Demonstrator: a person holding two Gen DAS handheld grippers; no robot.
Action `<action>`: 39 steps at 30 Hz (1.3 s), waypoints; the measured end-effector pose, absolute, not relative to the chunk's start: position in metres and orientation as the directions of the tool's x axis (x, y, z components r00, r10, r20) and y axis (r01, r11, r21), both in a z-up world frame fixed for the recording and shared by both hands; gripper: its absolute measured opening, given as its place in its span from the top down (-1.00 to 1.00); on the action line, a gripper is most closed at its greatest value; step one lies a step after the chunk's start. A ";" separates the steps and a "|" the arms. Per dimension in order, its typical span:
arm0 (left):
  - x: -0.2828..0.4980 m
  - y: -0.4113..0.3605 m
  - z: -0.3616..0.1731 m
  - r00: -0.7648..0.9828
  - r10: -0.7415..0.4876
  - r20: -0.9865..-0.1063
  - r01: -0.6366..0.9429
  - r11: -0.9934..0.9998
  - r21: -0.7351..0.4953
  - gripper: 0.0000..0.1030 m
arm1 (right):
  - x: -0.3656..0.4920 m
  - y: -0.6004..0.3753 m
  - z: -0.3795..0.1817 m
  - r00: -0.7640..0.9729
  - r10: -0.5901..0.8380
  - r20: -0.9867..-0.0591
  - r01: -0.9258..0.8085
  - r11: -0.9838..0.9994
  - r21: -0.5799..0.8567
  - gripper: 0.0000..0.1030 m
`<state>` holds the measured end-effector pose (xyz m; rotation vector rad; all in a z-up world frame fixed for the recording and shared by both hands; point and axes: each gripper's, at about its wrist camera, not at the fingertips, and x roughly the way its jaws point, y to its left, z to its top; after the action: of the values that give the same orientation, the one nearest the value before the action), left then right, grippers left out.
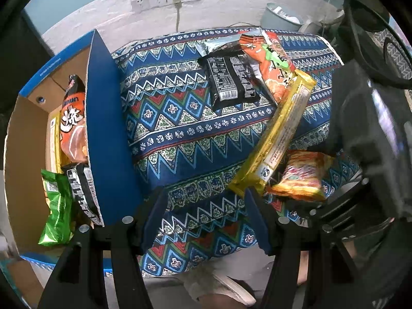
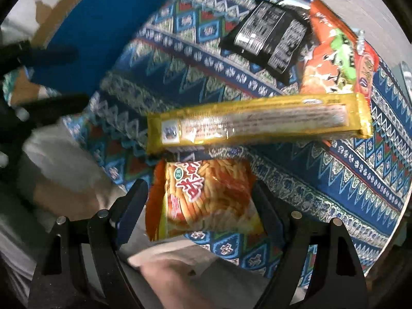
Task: Organize snacks
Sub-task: 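Grasp a long gold wafer bar with the left tool while the right tool grasps an orange chip bag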
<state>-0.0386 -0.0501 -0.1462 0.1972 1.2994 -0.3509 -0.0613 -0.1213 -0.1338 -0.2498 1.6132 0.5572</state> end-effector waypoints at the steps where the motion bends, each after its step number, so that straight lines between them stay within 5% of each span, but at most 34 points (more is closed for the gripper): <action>1: -0.038 -0.050 -0.147 0.223 -0.143 -0.964 0.360 0.931 -0.055 -0.23 | -0.063 -0.120 -0.138 -0.133 0.137 -0.982 -0.488 0.853 0.185 -0.61; 8: -0.034 -0.059 -0.152 0.196 -0.151 -0.969 0.371 0.926 -0.069 -0.23 | -0.061 -0.127 -0.155 -0.147 0.048 -0.988 -0.492 0.863 0.115 -0.60; 12: -0.032 -0.070 -0.154 0.189 -0.153 -0.970 0.395 0.916 -0.068 -0.23 | -0.054 -0.142 -0.155 -0.151 0.075 -0.986 -0.447 0.884 0.136 -0.27; 18: -0.027 -0.089 -0.157 0.184 -0.154 -0.971 0.429 0.901 -0.061 -0.24 | -0.044 -0.168 -0.147 -0.105 0.132 -0.986 -0.377 0.912 0.162 -0.03; 39: -0.004 -0.181 -0.196 0.203 -0.087 -0.975 0.603 0.796 0.054 -0.55 | -0.005 -0.298 -0.114 0.069 0.106 -0.992 -0.134 0.986 0.096 -0.01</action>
<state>-0.0045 -0.1808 -0.1960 0.4814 1.2860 -0.5088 -0.0049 -0.2983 -0.1142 -0.0232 1.4912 0.1809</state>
